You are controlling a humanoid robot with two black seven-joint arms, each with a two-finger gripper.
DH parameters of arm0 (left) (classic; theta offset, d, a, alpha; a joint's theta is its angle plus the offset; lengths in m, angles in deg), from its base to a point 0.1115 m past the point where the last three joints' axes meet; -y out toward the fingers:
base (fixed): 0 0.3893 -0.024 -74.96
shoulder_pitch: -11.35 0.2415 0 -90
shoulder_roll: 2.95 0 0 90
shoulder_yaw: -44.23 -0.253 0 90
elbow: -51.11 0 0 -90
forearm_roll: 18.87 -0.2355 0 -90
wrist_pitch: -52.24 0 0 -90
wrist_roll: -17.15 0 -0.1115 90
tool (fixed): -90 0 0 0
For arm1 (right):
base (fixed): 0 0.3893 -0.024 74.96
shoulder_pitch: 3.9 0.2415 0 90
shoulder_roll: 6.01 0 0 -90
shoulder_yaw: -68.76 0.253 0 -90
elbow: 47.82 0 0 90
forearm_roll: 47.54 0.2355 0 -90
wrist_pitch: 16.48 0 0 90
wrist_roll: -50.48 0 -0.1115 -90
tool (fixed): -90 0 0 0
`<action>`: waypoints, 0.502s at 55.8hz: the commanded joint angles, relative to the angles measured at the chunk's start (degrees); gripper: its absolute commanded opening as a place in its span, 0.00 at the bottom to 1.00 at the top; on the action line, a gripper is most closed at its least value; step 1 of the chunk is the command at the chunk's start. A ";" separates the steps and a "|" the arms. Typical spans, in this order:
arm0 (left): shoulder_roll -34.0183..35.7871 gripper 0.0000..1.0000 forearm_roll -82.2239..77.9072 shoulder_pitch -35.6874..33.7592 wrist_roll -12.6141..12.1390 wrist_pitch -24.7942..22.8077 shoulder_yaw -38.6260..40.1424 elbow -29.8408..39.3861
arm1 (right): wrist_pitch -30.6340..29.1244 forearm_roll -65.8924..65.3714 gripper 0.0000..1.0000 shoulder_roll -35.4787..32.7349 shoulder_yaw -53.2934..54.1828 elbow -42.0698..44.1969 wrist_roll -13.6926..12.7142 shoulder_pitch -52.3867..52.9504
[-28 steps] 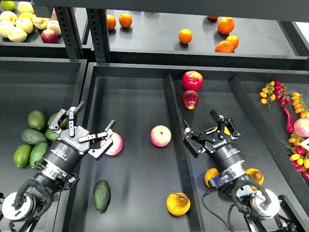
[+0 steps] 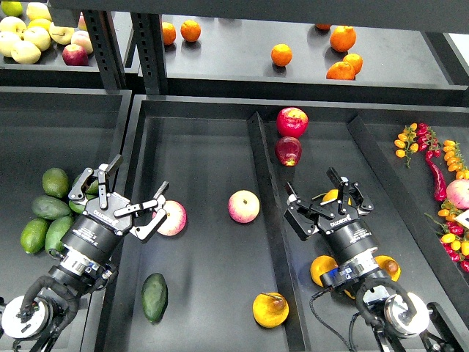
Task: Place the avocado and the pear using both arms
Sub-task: 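Move the left gripper toward the dark green avocado in the middle bin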
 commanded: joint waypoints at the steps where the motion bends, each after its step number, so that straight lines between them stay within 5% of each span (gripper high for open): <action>1: 0.00 1.00 0.00 0.64 0.11 -0.15 0.01 -0.03 | 0.00 -0.01 0.99 0.00 0.00 -0.03 -0.01 0.01; 28: 0.00 1.00 0.08 0.73 -0.15 -1.11 -0.08 -0.03 | 0.00 -0.01 0.99 0.00 0.00 0.06 -0.01 0.01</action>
